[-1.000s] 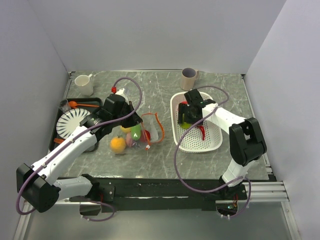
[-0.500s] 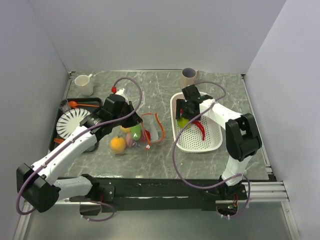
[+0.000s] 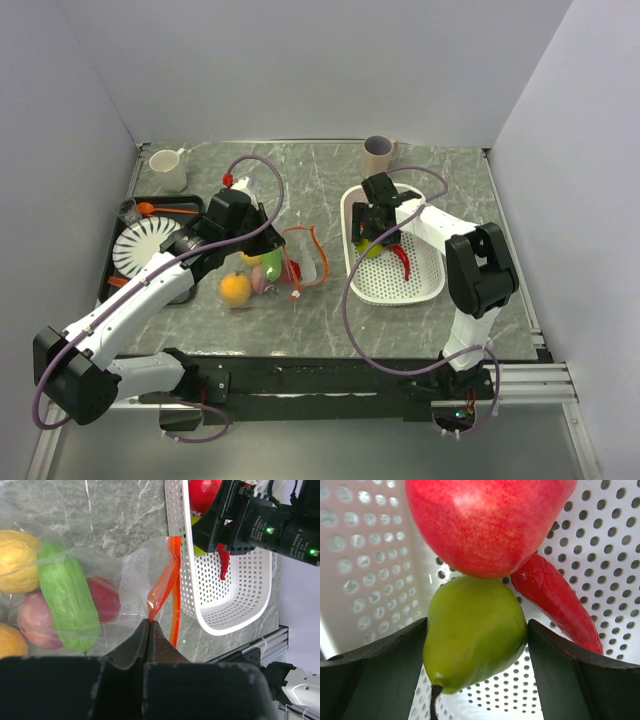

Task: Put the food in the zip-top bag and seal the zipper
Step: Pick up the fake fruit from the bin.

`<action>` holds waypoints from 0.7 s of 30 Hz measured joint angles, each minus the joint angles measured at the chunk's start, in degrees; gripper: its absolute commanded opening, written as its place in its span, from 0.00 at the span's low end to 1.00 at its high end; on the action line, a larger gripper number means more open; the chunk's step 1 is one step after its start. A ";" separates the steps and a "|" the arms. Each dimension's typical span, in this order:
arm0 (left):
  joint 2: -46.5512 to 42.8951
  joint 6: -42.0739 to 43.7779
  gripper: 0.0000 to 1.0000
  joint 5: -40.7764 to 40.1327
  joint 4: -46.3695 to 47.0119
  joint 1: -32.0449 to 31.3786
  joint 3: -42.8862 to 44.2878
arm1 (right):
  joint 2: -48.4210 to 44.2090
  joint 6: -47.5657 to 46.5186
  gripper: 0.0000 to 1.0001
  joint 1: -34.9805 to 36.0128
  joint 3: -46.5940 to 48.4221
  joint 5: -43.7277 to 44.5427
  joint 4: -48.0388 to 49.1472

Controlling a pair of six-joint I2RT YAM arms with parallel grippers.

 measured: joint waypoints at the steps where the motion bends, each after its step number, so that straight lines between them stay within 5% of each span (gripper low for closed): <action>1: 0.00 0.00 0.01 0.00 0.00 0.00 -0.02 | 0.37 0.00 0.82 0.07 0.02 0.17 0.00; 5: 0.00 0.00 0.01 0.00 0.00 0.00 -0.13 | 0.50 -0.02 0.77 0.22 0.09 0.46 0.00; 11: 0.00 0.00 0.01 0.00 0.00 0.00 -0.22 | 0.50 -0.22 0.49 0.33 0.09 0.44 0.02; 21: -0.02 0.00 0.01 0.00 0.00 0.00 -0.22 | -4.46 0.07 0.45 0.44 -1.16 0.44 -1.29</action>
